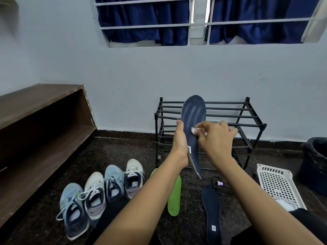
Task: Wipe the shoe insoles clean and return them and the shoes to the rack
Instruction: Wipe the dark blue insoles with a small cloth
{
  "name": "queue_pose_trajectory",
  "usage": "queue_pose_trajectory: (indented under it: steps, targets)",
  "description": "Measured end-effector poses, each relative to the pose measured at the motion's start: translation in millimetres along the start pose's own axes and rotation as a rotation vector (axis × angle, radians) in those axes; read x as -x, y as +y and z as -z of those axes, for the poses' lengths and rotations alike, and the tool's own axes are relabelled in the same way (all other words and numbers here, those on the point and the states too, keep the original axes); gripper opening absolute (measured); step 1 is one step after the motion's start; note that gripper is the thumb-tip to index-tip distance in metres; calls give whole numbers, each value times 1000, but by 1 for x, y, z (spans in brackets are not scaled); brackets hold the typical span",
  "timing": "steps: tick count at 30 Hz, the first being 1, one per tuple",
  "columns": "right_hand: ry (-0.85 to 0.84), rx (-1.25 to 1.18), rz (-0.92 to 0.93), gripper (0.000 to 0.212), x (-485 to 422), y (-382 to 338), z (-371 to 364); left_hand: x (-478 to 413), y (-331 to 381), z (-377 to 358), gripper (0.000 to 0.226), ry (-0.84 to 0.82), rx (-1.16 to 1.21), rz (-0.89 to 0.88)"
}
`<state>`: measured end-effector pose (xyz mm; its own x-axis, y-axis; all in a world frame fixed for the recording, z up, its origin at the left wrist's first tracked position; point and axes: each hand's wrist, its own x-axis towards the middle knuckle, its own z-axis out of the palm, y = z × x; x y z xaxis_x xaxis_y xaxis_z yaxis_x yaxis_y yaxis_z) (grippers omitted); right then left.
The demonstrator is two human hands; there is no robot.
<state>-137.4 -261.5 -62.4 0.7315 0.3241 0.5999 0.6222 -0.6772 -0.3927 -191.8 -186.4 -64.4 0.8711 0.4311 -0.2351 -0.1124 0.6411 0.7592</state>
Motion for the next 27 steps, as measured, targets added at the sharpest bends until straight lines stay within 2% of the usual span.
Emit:
queue_pose_trajectory:
  steps: [3,6,12,15,23,27]
  targets:
    - [42,29,-14,11,-6,5,0,3,-3,-3,60,-25,-33,12]
    - [7,-53,-16,10,-6,3,2,2,-1,-2,59,-19,-27,-1]
    - [-104,-72,124,13,21,-16,3,-6,12,9,67,52,-29,-49]
    - [-82,-76,182,16,29,-18,0,-9,15,12,74,84,-2,-60]
    - [-14,43,51,11,9,1,7,-5,-1,1,62,-19,27,-12]
    - [-15,23,-22,12,-1,10,9,-7,-6,-3,58,-34,26,-15]
